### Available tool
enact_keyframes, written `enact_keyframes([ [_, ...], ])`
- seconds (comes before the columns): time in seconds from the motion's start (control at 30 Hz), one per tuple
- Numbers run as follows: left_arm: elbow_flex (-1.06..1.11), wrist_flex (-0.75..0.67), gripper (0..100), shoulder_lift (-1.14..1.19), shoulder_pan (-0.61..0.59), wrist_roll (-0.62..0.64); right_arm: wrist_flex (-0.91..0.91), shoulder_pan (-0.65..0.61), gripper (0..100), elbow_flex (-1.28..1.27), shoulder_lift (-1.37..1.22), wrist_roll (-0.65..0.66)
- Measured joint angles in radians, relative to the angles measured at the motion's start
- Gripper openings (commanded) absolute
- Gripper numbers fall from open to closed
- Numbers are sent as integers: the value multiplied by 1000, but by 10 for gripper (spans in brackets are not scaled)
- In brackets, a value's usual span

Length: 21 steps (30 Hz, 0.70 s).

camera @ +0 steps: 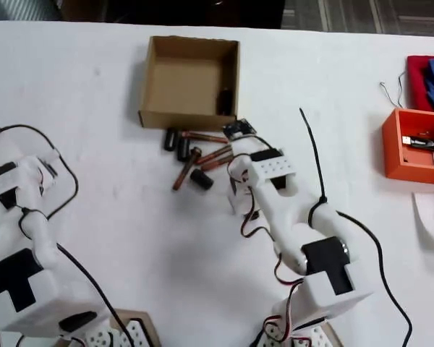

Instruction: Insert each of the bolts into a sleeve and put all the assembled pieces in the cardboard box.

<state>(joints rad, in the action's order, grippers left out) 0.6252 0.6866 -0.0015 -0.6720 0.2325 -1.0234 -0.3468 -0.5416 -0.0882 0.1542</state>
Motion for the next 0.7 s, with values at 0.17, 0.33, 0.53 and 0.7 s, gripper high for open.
enact_keyframes([
  [0.17,0,8,142,3,44,-97,0,3,22,0,233,0],
  [0.33,0,54,143,3,203,-276,-8,104,22,6,512,0],
  [0.53,-132,270,146,3,428,-336,-17,296,22,173,632,-3],
  [0.7,-381,493,143,80,638,-342,-28,365,22,396,574,-133],
])
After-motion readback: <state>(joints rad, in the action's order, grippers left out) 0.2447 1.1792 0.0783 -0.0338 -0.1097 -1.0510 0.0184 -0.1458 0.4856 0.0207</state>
